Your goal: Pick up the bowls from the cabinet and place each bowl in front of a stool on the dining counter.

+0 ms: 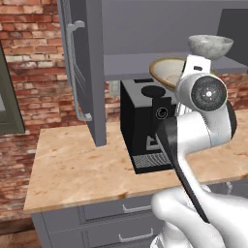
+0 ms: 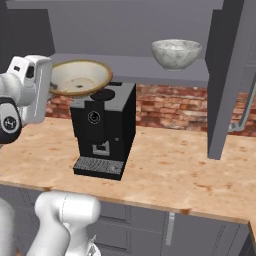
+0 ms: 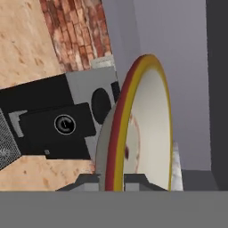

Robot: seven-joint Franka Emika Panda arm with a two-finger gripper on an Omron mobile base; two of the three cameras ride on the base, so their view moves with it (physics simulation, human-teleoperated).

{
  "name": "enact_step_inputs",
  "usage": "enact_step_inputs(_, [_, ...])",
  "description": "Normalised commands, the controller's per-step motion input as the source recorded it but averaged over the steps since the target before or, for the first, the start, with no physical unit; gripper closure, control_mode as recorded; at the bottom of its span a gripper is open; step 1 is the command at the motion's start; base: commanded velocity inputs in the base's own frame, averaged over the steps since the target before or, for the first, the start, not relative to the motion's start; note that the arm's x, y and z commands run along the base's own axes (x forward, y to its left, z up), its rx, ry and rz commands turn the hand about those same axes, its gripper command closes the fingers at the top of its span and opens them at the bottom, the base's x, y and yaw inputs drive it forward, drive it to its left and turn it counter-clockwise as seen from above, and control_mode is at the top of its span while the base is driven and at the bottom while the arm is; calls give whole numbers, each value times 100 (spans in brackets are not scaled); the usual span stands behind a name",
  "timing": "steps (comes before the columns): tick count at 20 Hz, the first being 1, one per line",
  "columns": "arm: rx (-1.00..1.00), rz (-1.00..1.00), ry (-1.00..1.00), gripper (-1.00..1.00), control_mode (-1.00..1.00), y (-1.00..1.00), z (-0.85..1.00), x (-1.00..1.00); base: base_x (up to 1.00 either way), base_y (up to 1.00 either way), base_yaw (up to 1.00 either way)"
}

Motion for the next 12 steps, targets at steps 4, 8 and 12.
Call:
enact_step_inputs(4, [-5, 0, 0, 100, -100, -43, -39, -100, 0, 0, 0])
enact_step_inputs(8, [-4, 0, 0, 100, -100, -33, -42, -100, 0, 0, 0])
enact_step_inputs(12, [-1, 1, 0, 100, -100, -26, -32, -97, 0, 0, 0])
